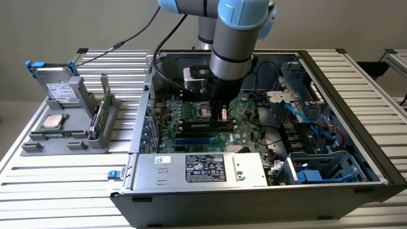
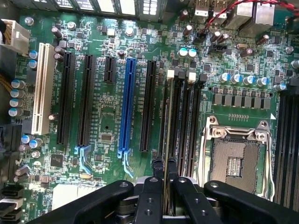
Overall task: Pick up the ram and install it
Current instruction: 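Insert the ram into the slot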
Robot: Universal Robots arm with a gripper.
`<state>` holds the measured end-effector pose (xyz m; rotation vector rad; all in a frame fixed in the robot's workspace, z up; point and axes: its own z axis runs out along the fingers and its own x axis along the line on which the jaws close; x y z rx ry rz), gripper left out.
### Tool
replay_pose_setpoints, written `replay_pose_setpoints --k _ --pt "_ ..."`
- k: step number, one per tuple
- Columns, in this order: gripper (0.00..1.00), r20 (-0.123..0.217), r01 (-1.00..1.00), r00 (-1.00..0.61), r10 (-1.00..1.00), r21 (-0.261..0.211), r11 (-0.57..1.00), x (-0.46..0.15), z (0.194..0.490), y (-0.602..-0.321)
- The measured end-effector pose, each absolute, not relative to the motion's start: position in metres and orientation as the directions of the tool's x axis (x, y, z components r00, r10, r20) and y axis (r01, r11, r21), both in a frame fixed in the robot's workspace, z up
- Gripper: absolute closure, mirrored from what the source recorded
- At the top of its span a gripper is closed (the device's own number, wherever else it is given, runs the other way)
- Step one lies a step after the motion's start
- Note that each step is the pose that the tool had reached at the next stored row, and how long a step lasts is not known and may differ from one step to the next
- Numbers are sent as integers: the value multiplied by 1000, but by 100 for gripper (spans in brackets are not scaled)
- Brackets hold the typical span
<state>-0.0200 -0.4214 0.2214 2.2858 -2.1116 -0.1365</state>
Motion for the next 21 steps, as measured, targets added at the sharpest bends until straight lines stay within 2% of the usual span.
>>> replay_pose_setpoints --k 21 --pt "86 -46 -994 71 -996 79 -75 -20 218 -421"
